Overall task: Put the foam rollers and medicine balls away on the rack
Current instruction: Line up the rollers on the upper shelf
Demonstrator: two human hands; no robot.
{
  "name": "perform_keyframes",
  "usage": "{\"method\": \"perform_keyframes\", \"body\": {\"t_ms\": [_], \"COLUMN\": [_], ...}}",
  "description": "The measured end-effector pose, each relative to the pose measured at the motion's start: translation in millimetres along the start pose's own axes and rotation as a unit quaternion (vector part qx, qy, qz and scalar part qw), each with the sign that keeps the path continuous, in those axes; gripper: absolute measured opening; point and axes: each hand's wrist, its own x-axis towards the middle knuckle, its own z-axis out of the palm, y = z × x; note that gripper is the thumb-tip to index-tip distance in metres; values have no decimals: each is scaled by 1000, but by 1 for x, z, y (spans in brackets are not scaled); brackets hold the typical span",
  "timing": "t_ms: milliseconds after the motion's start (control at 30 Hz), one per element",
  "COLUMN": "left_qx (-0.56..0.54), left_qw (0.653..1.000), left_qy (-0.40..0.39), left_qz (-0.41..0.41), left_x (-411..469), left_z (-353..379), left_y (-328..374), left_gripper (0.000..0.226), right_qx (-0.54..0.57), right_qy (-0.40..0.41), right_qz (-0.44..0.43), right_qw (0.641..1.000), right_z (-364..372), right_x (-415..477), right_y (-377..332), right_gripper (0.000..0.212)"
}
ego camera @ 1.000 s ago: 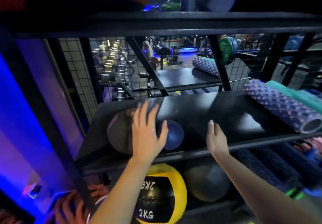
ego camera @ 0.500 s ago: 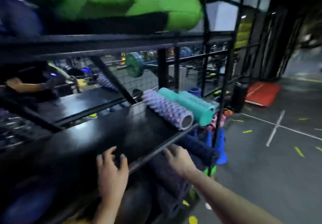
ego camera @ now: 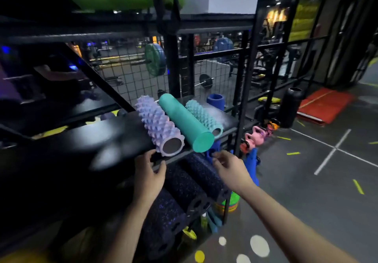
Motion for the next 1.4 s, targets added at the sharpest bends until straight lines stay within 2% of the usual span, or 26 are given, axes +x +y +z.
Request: {"method": "perform_keyframes", "body": {"t_ms": [100,167,267,367,500,567,700,833,967,1033,1133,1200,1267,1333,1400], "left_qx": [53,86,105,109,75,54,18,9,25,41,81,141,181,209,236], "left_qw": [997,993,994,993,990,992,990,993,991,992,990,983,975,970,964], "left_qy": [49,72,25,-48,-98,-98,-131,-110,-118,-112,-108,-117,-126,-119,-111], "left_qz": [20,41,31,-10,-75,-59,-49,-49,-57,-53,-49,-34,-26,-40,-53], "left_x": [25,43,71,98,122,130,141,141,144,145,150,152,153,155,157], "left_z": [4,6,21,47,68,74,83,92,94,98,108,119,130,144,158], "left_y": [-6,-8,-8,-14,-26,-32,-28,-24,-21,-20,-17,-8,13,31,41], "left_gripper": [41,51,72,100,110,109,102,99,99,99,103,95,84,83,85], "right_qx": [7,-17,-87,-203,-247,-237,-165,-224,-231,-224,-200,-196,-150,-84,-34], "right_qy": [-21,-16,-8,-9,-49,-73,-118,-154,-177,-174,-173,-167,-189,-241,-246], "right_qz": [-47,-87,-151,-203,-212,-217,-140,-146,-137,-119,-89,-100,-104,-58,-24], "right_qw": [999,996,985,958,944,944,969,951,947,951,960,961,965,965,968], "right_z": [6,16,27,29,17,12,17,24,24,21,10,-6,-24,-36,-44], "right_x": [35,58,92,126,167,187,220,243,260,272,302,323,341,355,367], "right_y": [1,7,19,43,67,68,60,63,67,72,86,101,108,108,110], "right_gripper": [30,40,62,88,106,109,104,103,107,97,65,53,50,51,51]}}
